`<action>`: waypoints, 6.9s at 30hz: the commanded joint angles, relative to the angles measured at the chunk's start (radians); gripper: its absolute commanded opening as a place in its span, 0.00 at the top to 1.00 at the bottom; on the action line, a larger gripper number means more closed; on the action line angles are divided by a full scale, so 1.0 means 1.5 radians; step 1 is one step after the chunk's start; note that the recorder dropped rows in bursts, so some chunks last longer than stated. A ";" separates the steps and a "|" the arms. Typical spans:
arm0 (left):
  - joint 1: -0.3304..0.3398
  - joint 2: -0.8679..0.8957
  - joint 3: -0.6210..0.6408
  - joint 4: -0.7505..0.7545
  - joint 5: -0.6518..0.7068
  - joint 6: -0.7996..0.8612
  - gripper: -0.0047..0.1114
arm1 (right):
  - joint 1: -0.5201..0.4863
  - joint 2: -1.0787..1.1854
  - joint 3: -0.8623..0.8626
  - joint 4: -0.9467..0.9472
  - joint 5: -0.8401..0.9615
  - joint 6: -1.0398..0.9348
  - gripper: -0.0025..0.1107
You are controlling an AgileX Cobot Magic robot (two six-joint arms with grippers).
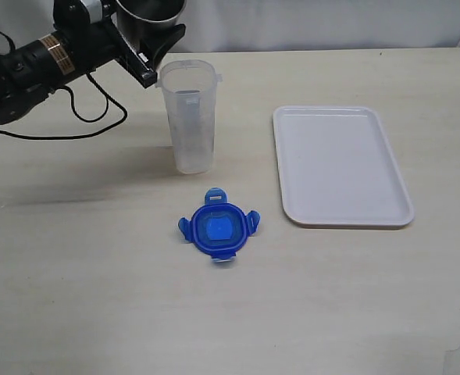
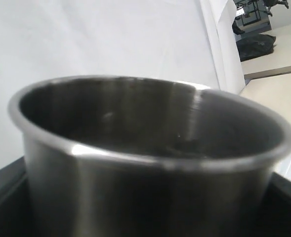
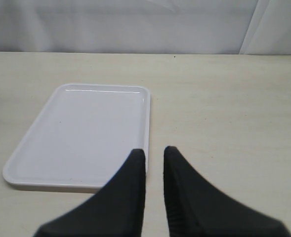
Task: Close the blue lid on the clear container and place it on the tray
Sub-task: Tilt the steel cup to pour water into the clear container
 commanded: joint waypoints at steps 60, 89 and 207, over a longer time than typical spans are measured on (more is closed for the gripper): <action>0.000 -0.008 -0.011 0.024 0.007 0.241 0.96 | 0.000 -0.003 0.001 0.006 -0.001 0.000 0.86; 0.000 -0.008 -0.011 0.027 0.027 0.352 0.96 | 0.000 -0.003 0.001 0.006 -0.001 0.000 0.86; 0.000 -0.008 -0.011 0.024 0.032 0.416 0.96 | 0.000 -0.003 0.001 0.006 -0.001 0.000 0.86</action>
